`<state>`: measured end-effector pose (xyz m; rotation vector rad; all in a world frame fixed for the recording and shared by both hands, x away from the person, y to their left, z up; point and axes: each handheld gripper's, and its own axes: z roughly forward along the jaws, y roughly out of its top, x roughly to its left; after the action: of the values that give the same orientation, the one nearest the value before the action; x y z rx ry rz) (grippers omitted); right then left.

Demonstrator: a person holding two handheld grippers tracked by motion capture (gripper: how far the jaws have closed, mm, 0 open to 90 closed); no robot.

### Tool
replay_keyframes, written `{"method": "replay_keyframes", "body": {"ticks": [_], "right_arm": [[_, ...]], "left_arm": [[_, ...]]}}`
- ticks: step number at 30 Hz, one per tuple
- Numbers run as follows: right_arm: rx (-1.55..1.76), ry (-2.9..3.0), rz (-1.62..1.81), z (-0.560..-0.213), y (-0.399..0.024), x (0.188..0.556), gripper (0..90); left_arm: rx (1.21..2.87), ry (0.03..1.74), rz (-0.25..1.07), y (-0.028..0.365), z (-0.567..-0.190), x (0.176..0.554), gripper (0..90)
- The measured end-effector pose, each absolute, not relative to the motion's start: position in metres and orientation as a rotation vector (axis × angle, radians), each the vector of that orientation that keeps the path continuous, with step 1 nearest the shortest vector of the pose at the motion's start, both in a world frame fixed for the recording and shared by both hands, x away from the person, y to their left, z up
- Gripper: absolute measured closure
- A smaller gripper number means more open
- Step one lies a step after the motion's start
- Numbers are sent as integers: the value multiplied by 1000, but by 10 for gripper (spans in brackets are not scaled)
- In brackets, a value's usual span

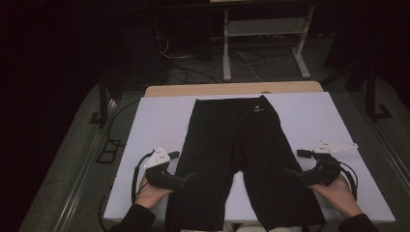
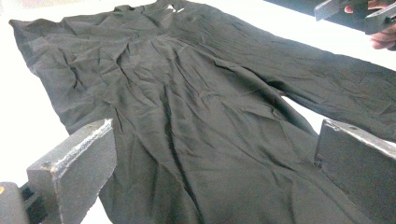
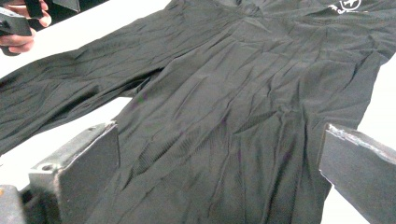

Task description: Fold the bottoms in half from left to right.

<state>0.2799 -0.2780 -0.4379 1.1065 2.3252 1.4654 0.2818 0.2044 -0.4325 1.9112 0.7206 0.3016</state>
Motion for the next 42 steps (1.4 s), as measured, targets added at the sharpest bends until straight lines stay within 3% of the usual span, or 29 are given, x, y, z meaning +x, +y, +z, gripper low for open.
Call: {"method": "replay_keyframes", "body": {"ticks": [25, 42], "right_arm": [[1102, 2331, 1412, -424, -271, 279, 0], [1068, 2376, 1387, -408, -254, 298, 0]], "left_arm": [[1912, 731, 299, 203, -434, 281, 0], [1913, 736, 295, 202, -434, 281, 0]]}}
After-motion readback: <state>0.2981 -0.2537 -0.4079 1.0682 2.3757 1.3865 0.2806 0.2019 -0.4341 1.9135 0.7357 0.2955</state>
